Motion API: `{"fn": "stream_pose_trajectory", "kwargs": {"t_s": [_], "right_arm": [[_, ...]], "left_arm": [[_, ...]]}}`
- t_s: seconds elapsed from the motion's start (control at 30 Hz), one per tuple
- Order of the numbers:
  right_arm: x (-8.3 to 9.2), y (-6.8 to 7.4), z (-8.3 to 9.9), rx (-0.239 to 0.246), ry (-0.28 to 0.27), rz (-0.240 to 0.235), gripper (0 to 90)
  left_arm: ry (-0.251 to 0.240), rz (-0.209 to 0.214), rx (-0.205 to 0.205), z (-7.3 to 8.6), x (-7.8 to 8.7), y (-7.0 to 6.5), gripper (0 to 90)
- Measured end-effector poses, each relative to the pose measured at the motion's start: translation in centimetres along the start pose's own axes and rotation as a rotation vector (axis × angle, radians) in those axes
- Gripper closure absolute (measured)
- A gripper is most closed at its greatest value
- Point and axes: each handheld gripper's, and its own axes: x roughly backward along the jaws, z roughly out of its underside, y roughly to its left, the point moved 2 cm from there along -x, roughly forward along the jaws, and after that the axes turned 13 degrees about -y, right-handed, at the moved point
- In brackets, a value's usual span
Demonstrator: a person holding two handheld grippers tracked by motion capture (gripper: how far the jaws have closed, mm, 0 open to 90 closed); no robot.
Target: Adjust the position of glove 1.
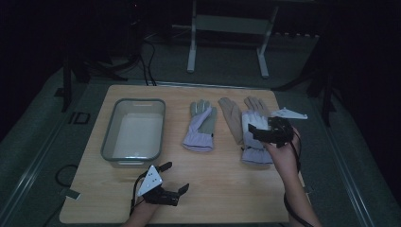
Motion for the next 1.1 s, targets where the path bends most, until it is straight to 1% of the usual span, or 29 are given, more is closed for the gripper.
{"fn": "stream_pose_trajectory", "kwargs": {"t_s": [0.07, 0.2, 0.4, 0.43, 0.63, 0.7, 0.97, 1.1], "right_arm": [[-0.7, 0.4, -0.2, 0.002, 0.003, -0.009, 13.4], [-2.2, 1.3, -0.5, 0.005, 0.021, -0.042, 13.4], [-4.7, 2.7, -0.6, 0.015, 0.052, -0.086, 13.8], [-5.1, 3.0, -0.6, 0.018, 0.055, -0.086, 13.9], [-7.8, 4.8, -0.7, 0.036, 0.093, -0.122, 15.2], [-8.7, 5.5, -0.7, 0.035, 0.102, -0.132, 15.2], [-12.3, 8.2, -0.2, 0.045, 0.151, -0.18, 16.6], [-14.2, 9.3, 0.3, 0.044, 0.182, -0.187, 16.6]], "left_arm": [[0.001, 0.0, 0.0, 0.0, 0.0, 0.0, 1.5], [0.002, 0.001, 0.003, 0.0, 0.0, 0.0, 1.5], [0.002, 0.002, 0.005, 0.0, 0.0, 0.1, 1.5], [0.001, 0.003, 0.006, 0.0, 0.0, 0.1, 1.5], [0.003, 0.009, 0.013, 0.0, 0.0, 0.1, 1.5], [0.005, 0.01, 0.008, 0.0, 0.0, 0.0, 1.5], [0.003, 0.012, 0.008, 0.0, 0.0, 0.0, 1.5], [0.004, 0.014, 0.007, 0.0, 0.0, 0.1, 1.5]]}}
